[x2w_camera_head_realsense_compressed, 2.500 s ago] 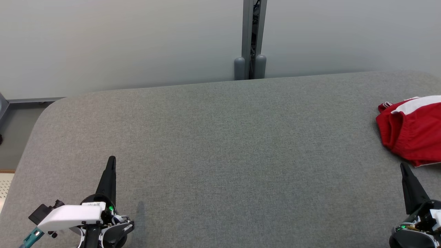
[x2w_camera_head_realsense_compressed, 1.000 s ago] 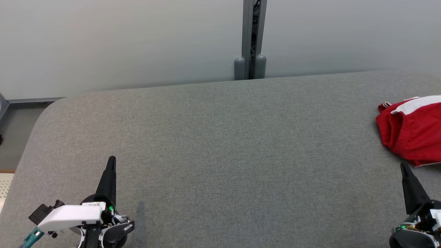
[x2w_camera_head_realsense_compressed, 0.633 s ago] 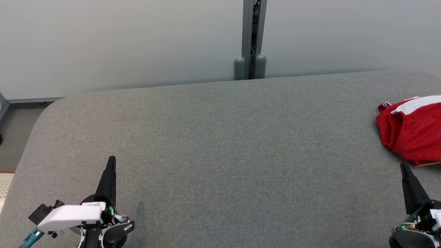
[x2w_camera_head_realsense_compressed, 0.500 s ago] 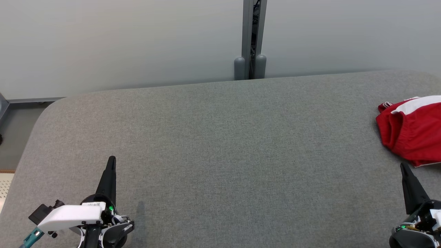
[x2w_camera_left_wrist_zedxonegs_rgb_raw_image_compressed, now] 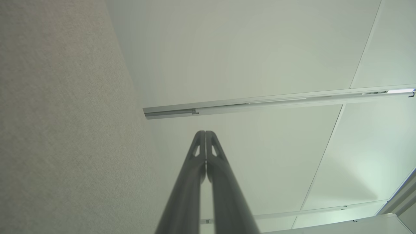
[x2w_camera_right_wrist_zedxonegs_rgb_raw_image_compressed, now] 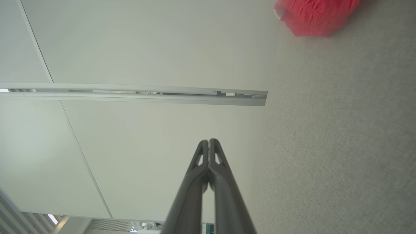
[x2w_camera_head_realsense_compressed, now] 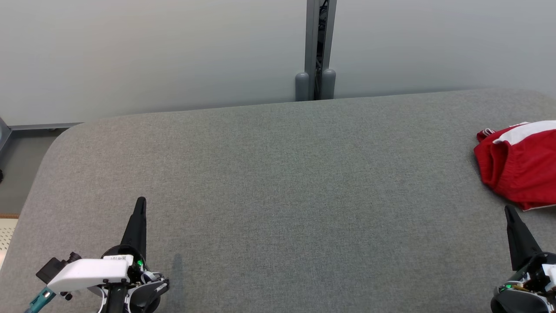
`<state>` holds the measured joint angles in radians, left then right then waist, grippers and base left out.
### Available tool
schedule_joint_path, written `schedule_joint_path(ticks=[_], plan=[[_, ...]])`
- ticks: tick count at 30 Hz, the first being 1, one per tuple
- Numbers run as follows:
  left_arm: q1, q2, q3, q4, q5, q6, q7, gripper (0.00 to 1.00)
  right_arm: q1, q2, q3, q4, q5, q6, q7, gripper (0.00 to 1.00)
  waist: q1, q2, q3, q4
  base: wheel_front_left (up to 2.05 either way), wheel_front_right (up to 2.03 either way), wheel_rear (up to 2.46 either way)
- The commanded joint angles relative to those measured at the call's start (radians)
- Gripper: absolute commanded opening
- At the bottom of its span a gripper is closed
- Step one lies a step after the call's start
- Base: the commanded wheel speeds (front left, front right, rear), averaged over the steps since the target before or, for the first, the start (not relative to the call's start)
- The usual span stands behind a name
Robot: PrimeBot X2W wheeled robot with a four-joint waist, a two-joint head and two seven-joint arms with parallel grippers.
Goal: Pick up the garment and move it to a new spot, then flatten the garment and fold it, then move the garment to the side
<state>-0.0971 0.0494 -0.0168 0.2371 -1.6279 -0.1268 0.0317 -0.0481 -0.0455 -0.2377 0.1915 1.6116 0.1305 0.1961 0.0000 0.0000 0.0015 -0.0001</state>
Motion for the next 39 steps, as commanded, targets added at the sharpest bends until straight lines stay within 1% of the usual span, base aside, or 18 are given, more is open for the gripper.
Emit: schedule_joint_path(ticks=[1, 39], plan=[[-0.018, 0.003, 0.005, -0.002, 0.003, -0.007, 0.001, 0.00, -0.002, -0.009, 0.000, -0.004, 0.002, 0.000, 0.005, 0.00, 0.0000, 0.0000, 0.000, 0.000, 0.00, 0.00, 0.00], [-0.018, 0.002, 0.005, -0.002, 0.003, -0.007, 0.001, 0.00, -0.002, -0.009, 0.000, -0.004, 0.002, 0.000, 0.005, 0.00, 0.0000, 0.0000, 0.000, 0.000, 0.00, 0.00, 0.00]])
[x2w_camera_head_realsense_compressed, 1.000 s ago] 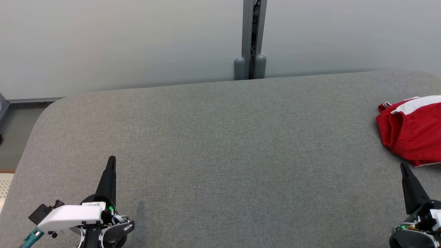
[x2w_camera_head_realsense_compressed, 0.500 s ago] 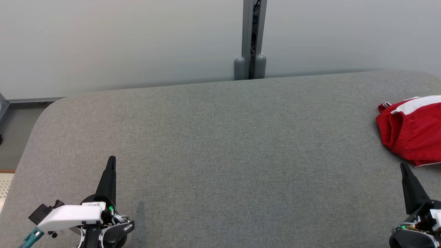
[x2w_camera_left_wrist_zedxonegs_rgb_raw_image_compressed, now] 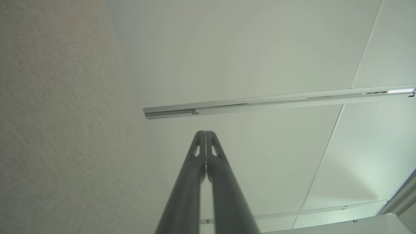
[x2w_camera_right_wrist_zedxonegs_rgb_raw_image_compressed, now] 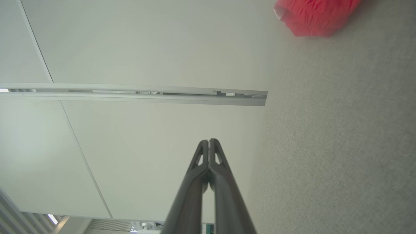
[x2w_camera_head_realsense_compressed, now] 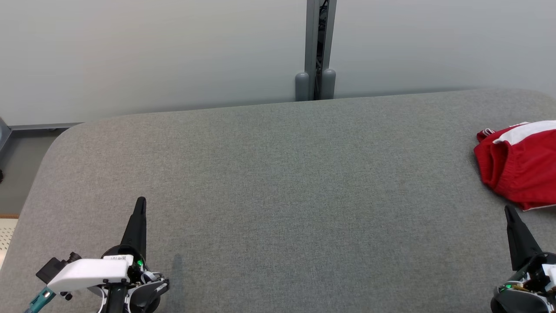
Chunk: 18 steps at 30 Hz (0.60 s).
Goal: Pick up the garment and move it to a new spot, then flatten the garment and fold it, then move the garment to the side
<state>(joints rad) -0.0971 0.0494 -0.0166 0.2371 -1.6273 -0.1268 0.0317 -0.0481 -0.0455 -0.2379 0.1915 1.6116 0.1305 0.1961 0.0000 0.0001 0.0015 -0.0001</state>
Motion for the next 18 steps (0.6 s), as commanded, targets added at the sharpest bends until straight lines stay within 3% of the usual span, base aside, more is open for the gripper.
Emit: schedule_joint_path(ticks=[1, 18], plan=[[-0.018, 0.002, 0.005, -0.002, 0.003, -0.007, 0.001, 0.00, -0.002, -0.009, 0.000, -0.004, 0.002, 0.000, 0.005, 0.00, 0.0000, -0.0001, 0.000, 0.000, 0.00, 0.00, 0.00], [-0.018, 0.002, 0.005, -0.002, 0.003, -0.007, 0.001, 0.00, -0.002, -0.009, 0.000, -0.004, 0.002, 0.000, 0.005, 0.00, 0.0000, -0.0001, 0.000, 0.000, 0.00, 0.00, 0.00]])
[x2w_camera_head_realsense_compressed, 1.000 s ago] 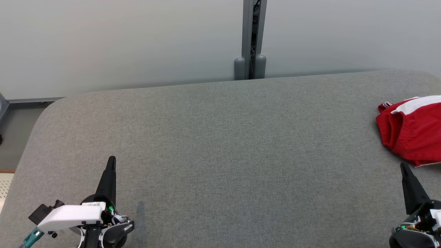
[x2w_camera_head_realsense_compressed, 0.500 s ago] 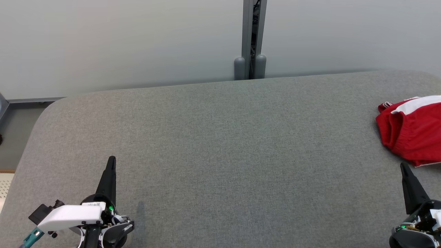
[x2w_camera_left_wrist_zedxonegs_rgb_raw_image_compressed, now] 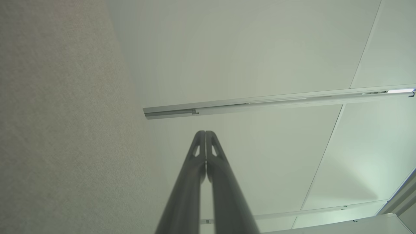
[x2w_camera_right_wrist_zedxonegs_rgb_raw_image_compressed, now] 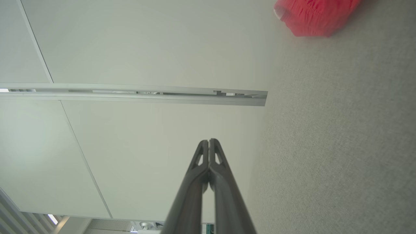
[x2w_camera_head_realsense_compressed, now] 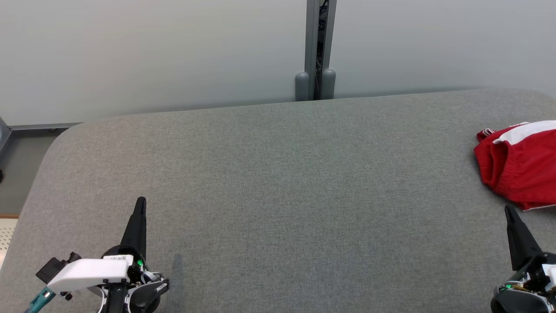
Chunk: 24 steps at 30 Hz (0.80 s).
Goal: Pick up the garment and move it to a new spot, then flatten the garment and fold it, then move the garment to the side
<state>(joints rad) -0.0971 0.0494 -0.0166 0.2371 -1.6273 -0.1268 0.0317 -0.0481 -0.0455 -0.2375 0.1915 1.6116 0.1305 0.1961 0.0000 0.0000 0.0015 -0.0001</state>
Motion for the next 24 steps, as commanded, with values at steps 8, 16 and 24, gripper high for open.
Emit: schedule_joint_path(ticks=[8, 16, 24], plan=[[-0.018, 0.002, 0.005, -0.002, 0.003, -0.007, 0.001, 0.00, -0.002, -0.009, 0.000, -0.004, 0.002, 0.000, 0.005, 0.00, 0.0000, 0.0000, 0.000, 0.000, 0.00, 0.00, 0.00], [-0.018, 0.002, 0.005, -0.002, 0.003, -0.007, 0.002, 0.00, -0.002, -0.009, 0.000, -0.004, 0.002, 0.000, 0.005, 0.00, 0.0000, 0.0000, 0.000, 0.000, 0.00, 0.00, 0.00], [-0.018, 0.002, 0.005, -0.002, 0.003, -0.007, 0.002, 0.00, -0.002, -0.009, 0.000, -0.004, 0.002, 0.000, 0.005, 0.00, 0.0000, 0.0000, 0.000, 0.000, 0.00, 0.00, 0.00]])
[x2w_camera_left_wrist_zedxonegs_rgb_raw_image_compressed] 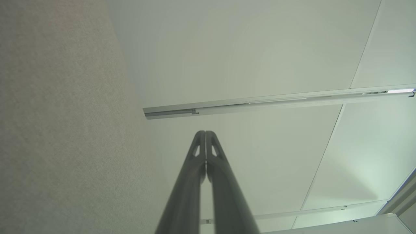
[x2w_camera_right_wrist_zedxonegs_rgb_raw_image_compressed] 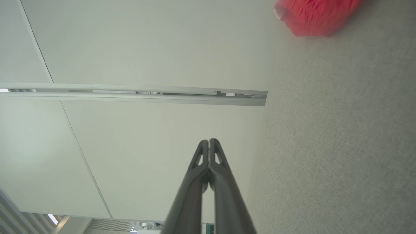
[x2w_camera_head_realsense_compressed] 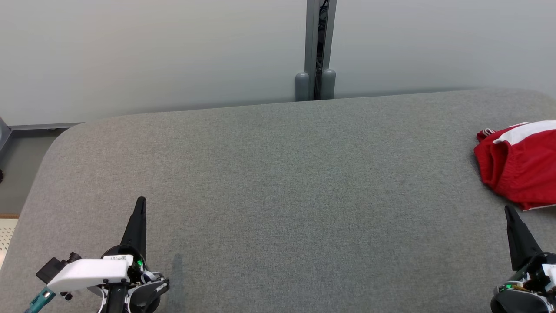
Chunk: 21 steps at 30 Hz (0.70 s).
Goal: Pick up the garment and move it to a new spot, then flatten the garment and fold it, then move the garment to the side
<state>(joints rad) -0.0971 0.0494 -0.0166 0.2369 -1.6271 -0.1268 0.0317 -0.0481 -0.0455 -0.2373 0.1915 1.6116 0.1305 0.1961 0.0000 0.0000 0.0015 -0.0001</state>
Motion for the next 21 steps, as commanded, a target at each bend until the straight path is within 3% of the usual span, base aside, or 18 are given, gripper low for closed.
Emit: schedule_joint_path(ticks=[1, 21], plan=[[-0.018, 0.002, 0.005, -0.002, 0.002, -0.007, 0.002, 0.00, -0.002, -0.009, -0.001, -0.004, 0.002, 0.000, 0.005, 0.00, 0.0000, 0.0000, 0.000, 0.000, 0.00, 0.00, 0.00], [-0.018, 0.002, 0.005, -0.002, 0.002, -0.007, 0.002, 0.00, -0.002, -0.009, 0.000, -0.004, 0.002, 0.000, 0.005, 0.00, 0.0000, 0.0000, 0.000, 0.000, 0.00, 0.00, 0.00]])
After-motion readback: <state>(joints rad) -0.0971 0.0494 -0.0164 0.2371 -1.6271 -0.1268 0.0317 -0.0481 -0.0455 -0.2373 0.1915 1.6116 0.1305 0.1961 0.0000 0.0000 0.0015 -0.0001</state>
